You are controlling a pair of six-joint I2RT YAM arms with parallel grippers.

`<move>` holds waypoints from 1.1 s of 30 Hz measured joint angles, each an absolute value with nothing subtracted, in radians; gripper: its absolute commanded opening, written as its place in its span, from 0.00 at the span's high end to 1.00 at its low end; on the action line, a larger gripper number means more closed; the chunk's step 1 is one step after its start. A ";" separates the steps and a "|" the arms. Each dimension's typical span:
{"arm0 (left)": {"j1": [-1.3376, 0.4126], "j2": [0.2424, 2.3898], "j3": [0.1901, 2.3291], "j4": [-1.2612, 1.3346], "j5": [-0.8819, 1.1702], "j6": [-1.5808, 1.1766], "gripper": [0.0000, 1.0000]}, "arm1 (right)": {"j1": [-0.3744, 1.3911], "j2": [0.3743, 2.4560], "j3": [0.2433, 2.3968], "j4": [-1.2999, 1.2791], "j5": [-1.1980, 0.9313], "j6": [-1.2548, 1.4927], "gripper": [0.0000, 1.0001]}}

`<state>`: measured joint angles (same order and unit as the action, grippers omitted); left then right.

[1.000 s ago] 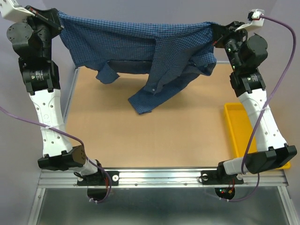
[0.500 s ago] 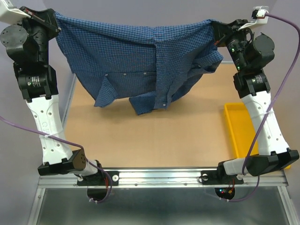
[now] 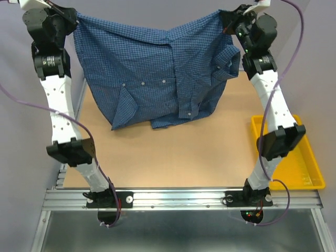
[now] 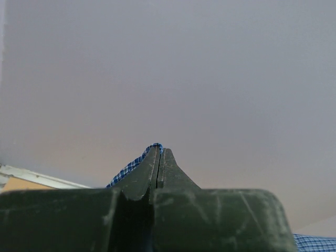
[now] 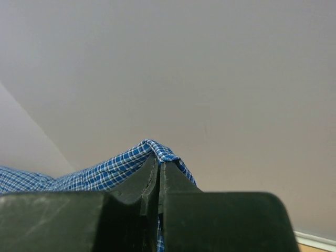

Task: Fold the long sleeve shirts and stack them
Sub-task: Flatten the shirt out

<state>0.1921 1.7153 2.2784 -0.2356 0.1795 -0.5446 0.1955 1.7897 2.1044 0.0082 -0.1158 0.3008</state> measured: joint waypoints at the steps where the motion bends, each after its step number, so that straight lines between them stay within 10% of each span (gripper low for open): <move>1: 0.192 1.763 2.319 -0.237 0.187 -0.560 1.00 | 0.196 1.820 2.131 0.010 -0.116 0.299 0.99; 11: 0.184 1.890 2.399 -0.160 0.288 -0.610 1.00 | 0.196 1.981 2.339 0.004 -0.128 0.252 0.99; 17: 0.183 1.618 2.207 -0.015 0.310 -0.579 1.00 | 0.195 1.598 2.011 0.212 -0.168 0.228 1.00; 25: 0.183 1.157 1.503 0.179 0.255 -0.564 1.00 | 0.191 1.154 1.370 0.340 -0.215 0.311 0.99; 33: 0.183 1.199 0.956 0.077 0.192 -0.548 0.98 | 0.190 1.220 1.018 -0.060 -0.228 0.420 0.96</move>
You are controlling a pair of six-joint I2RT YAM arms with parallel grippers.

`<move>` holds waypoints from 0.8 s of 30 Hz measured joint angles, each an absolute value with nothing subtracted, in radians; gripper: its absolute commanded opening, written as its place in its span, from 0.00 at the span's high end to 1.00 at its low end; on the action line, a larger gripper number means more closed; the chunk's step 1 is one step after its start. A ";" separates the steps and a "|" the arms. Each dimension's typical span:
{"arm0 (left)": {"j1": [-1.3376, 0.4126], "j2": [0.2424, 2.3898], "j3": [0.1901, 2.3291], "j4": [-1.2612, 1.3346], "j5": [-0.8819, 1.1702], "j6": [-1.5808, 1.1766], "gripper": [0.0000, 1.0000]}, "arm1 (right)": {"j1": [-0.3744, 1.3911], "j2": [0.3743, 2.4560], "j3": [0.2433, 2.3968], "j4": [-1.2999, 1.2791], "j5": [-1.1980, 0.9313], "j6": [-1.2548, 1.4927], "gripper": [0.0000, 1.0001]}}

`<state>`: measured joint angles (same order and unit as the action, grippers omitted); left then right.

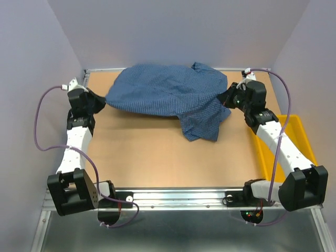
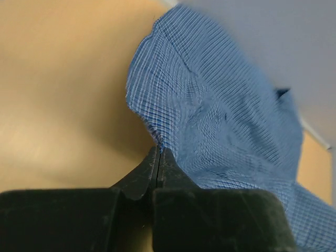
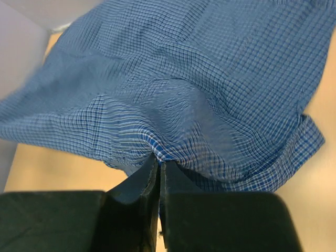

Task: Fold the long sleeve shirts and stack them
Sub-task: Flatten the shirt out

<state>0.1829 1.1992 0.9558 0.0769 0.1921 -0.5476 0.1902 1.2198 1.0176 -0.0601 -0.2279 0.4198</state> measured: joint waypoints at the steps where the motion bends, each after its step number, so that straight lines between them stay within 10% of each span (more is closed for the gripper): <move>1: 0.182 1.201 0.911 0.033 0.182 -0.538 0.97 | 0.190 1.228 1.018 -0.115 -0.217 0.422 0.96; 15: 0.146 1.304 0.986 0.109 0.155 -0.482 0.83 | 0.190 1.507 1.291 -0.200 -0.025 0.413 0.79; 20: 0.093 1.380 0.965 0.107 0.132 -0.487 0.22 | 0.189 1.600 1.293 -0.249 0.043 0.391 0.26; 24: 0.059 1.385 0.955 0.096 0.129 -0.485 0.01 | 0.190 1.605 1.285 -0.304 0.034 0.361 0.19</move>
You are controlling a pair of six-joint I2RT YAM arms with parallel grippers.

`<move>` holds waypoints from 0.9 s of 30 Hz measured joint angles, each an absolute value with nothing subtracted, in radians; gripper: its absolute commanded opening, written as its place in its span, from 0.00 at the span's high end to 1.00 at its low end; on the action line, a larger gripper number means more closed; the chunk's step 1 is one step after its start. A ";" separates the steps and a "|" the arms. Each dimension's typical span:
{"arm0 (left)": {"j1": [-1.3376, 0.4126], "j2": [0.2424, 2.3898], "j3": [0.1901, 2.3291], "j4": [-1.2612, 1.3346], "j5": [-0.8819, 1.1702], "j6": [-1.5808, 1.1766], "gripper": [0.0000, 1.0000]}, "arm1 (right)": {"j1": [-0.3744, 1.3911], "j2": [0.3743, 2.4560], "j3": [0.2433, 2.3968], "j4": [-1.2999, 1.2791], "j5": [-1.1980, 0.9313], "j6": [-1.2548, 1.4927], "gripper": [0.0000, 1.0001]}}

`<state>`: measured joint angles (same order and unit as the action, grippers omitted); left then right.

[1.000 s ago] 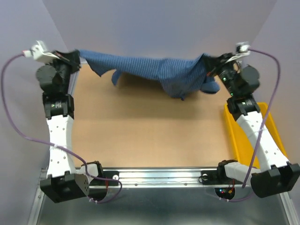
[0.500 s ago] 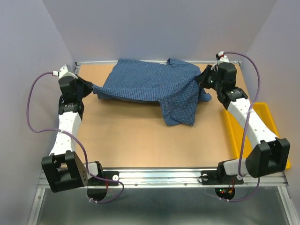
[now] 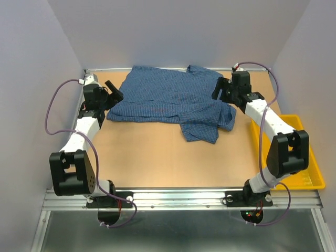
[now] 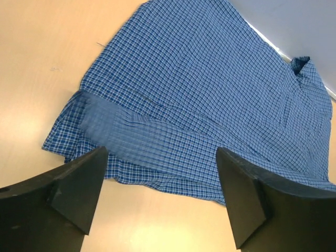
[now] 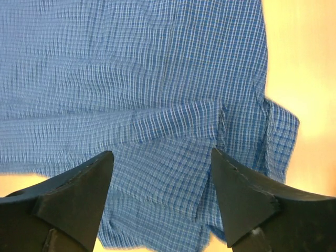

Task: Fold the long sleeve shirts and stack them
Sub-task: Flatten the shirt out

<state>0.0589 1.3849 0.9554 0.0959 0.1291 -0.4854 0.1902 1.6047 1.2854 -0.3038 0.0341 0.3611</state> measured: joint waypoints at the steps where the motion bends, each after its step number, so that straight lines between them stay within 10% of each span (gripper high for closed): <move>1: 0.055 1.383 0.955 0.093 0.129 -0.482 0.01 | 0.191 1.592 1.271 -0.305 0.027 0.355 0.18; 11: 0.035 1.140 0.885 0.001 0.081 -0.427 0.01 | 0.531 1.340 1.042 -0.401 0.017 0.258 0.20; 27: 0.007 0.988 0.694 -0.005 -0.008 -0.344 0.01 | 0.583 1.634 0.978 -0.467 0.203 0.138 0.25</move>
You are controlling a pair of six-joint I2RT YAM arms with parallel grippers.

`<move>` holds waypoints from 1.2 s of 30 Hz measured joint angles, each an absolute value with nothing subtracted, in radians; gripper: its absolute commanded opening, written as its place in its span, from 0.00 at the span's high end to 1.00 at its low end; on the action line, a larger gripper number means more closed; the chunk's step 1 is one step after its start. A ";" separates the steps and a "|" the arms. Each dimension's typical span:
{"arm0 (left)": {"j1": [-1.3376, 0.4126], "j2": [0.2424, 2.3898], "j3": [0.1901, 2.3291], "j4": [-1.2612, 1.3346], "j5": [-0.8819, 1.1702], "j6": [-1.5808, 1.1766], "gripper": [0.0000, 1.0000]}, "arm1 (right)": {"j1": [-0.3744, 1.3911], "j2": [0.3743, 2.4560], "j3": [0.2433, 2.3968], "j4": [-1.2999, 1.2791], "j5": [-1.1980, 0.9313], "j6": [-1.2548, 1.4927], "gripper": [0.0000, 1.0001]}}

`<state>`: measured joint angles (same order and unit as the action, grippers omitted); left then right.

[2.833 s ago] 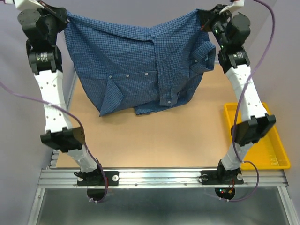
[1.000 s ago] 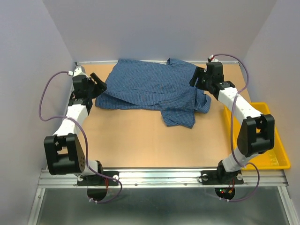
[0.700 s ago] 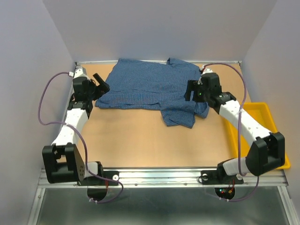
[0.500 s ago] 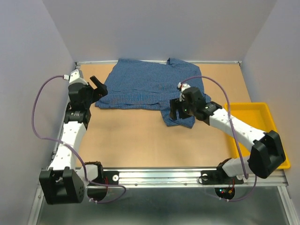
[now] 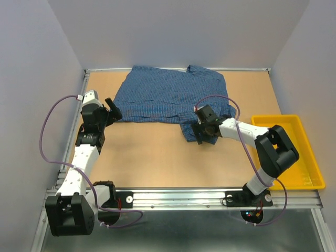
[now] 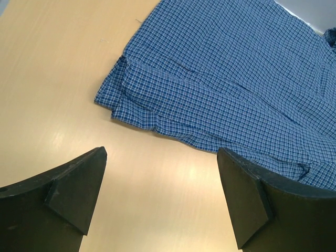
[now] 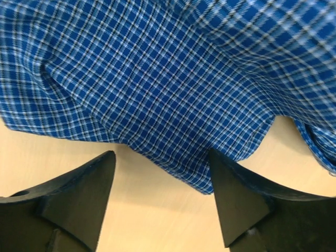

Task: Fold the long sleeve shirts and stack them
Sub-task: Flatten the shirt out

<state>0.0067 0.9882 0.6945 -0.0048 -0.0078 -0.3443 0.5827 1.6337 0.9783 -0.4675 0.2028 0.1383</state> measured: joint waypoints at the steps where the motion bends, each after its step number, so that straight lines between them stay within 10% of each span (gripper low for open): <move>1: 0.007 0.988 0.694 -0.002 -0.011 -0.341 0.01 | 0.583 1.642 0.978 -0.467 0.201 0.130 0.27; 3: 0.007 0.988 0.694 0.005 -0.016 -0.337 0.01 | 0.583 1.651 0.978 -0.467 0.193 0.118 0.33; 8: 0.006 0.988 0.694 0.009 -0.028 -0.331 0.01 | 0.583 1.667 0.979 -0.459 0.164 0.100 0.92; 12: 0.006 0.988 0.694 0.010 -0.035 -0.329 0.01 | 0.584 1.663 0.979 -0.465 0.156 0.089 1.00; 27: 0.007 0.984 0.694 0.001 -0.131 -0.323 0.01 | 0.582 1.133 1.223 -0.862 -0.458 0.094 0.97; 31: 0.007 0.962 0.694 -0.006 -0.156 -0.323 0.01 | 0.582 1.012 1.169 -0.962 -0.651 0.091 0.78; 32: 0.007 0.953 0.694 -0.006 -0.160 -0.324 0.01 | 0.582 0.994 1.155 -0.977 -0.681 0.089 0.58; 36: 0.006 0.931 0.694 -0.006 -0.159 -0.328 0.01 | 0.582 0.926 1.104 -1.070 -0.743 0.080 0.29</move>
